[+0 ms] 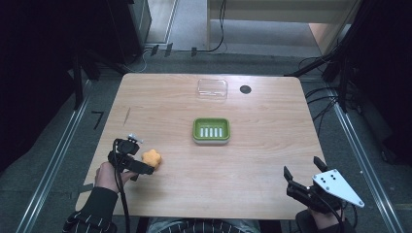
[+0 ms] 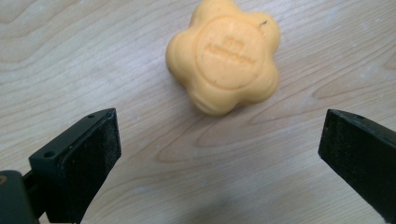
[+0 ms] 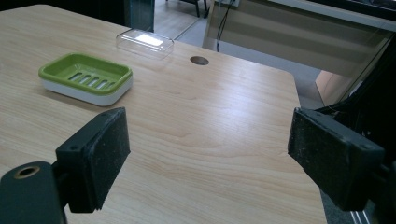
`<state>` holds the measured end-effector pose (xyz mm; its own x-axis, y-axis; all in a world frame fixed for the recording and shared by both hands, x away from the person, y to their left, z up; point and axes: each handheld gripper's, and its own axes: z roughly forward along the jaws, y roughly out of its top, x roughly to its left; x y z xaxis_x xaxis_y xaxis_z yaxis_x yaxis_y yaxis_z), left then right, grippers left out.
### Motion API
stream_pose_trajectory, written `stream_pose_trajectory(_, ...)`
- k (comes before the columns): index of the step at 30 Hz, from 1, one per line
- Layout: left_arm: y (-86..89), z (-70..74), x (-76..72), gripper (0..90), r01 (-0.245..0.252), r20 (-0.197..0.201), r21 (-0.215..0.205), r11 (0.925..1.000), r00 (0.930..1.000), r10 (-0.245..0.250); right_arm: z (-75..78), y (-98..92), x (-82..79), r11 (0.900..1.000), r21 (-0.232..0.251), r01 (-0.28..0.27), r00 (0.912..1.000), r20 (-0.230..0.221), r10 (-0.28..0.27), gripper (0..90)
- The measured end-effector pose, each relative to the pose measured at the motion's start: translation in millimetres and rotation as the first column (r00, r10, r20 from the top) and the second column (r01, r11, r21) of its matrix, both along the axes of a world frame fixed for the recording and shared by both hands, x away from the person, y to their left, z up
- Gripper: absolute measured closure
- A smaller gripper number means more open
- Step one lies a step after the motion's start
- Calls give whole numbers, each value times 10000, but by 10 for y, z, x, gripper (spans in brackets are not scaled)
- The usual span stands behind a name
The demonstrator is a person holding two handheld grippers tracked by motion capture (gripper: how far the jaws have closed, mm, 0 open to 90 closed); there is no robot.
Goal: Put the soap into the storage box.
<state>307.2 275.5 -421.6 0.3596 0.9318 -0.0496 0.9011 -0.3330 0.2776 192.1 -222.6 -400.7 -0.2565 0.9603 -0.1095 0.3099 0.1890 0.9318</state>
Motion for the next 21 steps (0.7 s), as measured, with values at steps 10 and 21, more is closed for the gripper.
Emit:
stream_pose_trajectory(10,-73,-21,118,0,239,-102,-55,9997,9997,-240,-1,-2,-1,10000,10,7,10000,-13,-7,134)
stream_pose_trajectory(21,-147,-58,252,0,408,-196,-21,9992,9990,-408,-1,-3,-1,10000,11,-5,10000,-15,5,134)
